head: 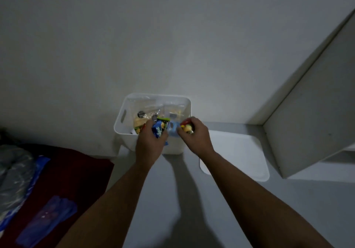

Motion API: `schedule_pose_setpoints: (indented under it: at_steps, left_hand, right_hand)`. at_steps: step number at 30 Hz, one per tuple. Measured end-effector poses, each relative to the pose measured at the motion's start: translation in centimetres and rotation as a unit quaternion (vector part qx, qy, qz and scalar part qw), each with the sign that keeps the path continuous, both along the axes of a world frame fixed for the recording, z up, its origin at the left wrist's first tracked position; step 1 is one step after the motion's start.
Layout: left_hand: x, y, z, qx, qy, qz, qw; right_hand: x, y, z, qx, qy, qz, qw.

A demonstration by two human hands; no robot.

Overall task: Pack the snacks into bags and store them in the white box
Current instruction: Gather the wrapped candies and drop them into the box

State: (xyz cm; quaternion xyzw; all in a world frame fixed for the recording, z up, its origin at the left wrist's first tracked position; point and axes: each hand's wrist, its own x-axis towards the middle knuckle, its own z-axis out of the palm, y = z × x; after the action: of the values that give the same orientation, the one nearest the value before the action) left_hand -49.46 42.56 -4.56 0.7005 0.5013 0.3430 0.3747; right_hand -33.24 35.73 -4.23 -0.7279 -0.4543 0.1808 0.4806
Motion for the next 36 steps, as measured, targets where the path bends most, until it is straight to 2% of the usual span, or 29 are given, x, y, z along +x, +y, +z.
schedule_pose_setpoints:
  at_steps: [4,7,9,10,12,14,16,20,23,26,28,32,34,36]
  left_hand:
    - [0.0,7.2,4.3,-0.065,0.034,0.092,0.993]
    - [-0.2,11.6,4.9,-0.131,0.038,0.092,0.986]
    - [-0.3,13.8,3.9,-0.166,0.054,0.073,0.982]
    - [-0.3,14.5,3.2,-0.188,0.077,0.064,0.977]
    - [-0.1,15.4,1.7,-0.194,0.167,0.068,0.964]
    - [1.4,15.2,0.9,-0.146,0.213,0.068,0.964]
    - [4.1,13.7,1.2,-0.097,0.186,0.032,0.977]
    - [11.7,8.1,1.8,-0.063,0.128,-0.069,0.987]
    - [17.0,3.5,0.1,-0.091,0.120,-0.127,0.980]
    - [20.1,-0.6,-3.5,-0.128,0.175,-0.183,0.959]
    - [20.9,-2.5,-6.5,-0.183,0.226,-0.198,0.936]
    - [20.2,-4.4,-12.5,-0.274,0.300,-0.150,0.902]
    - [19.7,-5.5,-14.2,-0.311,0.294,-0.104,0.898]
    - [19.8,-6.9,-14.6,-0.320,0.275,-0.066,0.904]
  right_hand:
    - [-1.3,8.5,4.6,-0.073,0.075,0.036,0.994]
    - [-2.1,13.2,5.2,-0.147,0.159,0.060,0.974]
    - [-2.2,14.6,4.5,-0.232,0.152,0.078,0.958]
    - [-1.9,14.8,4.0,-0.241,0.142,0.081,0.957]
    - [-0.6,14.4,2.9,-0.196,0.141,0.052,0.969]
    - [1.6,12.7,2.0,-0.135,0.141,-0.011,0.981]
    - [4.8,10.3,1.0,-0.111,0.116,-0.085,0.983]
    - [11.9,3.7,-1.2,-0.140,0.112,-0.199,0.963]
    - [16.7,-1.6,-3.6,-0.183,0.123,-0.251,0.943]
    - [20.5,-6.2,-6.7,-0.257,0.134,-0.270,0.918]
    - [22.3,-9.1,-8.8,-0.316,0.129,-0.256,0.904]
    - [24.8,-13.6,-12.8,-0.407,0.164,-0.227,0.869]
    - [24.9,-15.0,-15.0,-0.434,0.193,-0.213,0.854]
    - [24.3,-16.0,-16.4,-0.444,0.172,-0.220,0.852]
